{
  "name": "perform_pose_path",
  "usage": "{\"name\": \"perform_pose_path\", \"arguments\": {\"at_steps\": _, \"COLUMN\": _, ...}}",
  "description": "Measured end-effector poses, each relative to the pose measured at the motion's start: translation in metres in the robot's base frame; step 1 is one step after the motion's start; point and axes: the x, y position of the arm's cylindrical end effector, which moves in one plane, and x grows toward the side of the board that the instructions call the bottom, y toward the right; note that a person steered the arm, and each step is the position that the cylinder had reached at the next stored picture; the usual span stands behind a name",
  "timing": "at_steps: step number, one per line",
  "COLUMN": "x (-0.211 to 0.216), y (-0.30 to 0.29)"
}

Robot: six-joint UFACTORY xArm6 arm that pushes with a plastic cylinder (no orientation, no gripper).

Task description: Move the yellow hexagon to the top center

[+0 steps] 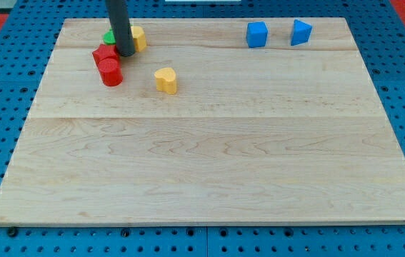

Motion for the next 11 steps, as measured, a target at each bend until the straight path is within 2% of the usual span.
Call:
{"name": "perform_pose_path", "arguments": {"at_steps": 2, "x": -0.011, "y": 0.004}}
{"name": "perform_pose_path", "arguments": {"at_steps": 3, "x": -0.020, "y": 0.031}}
{"name": "perform_pose_path", "arguments": {"at_steps": 5, "x": -0.018, "y": 0.124}}
{"name": "perform_pose_path", "arguments": {"at_steps": 6, "x": -0.068, "y": 0.121}}
{"name": "perform_pose_path", "arguments": {"at_steps": 7, "x": -0.086, "y": 0.062}}
{"name": "perform_pose_path", "arguments": {"at_steps": 8, "x": -0.086, "y": 0.006}}
{"name": "perform_pose_path", "arguments": {"at_steps": 9, "x": -0.078, "y": -0.007}}
{"name": "perform_pose_path", "arguments": {"at_steps": 11, "x": -0.066, "y": 0.031}}
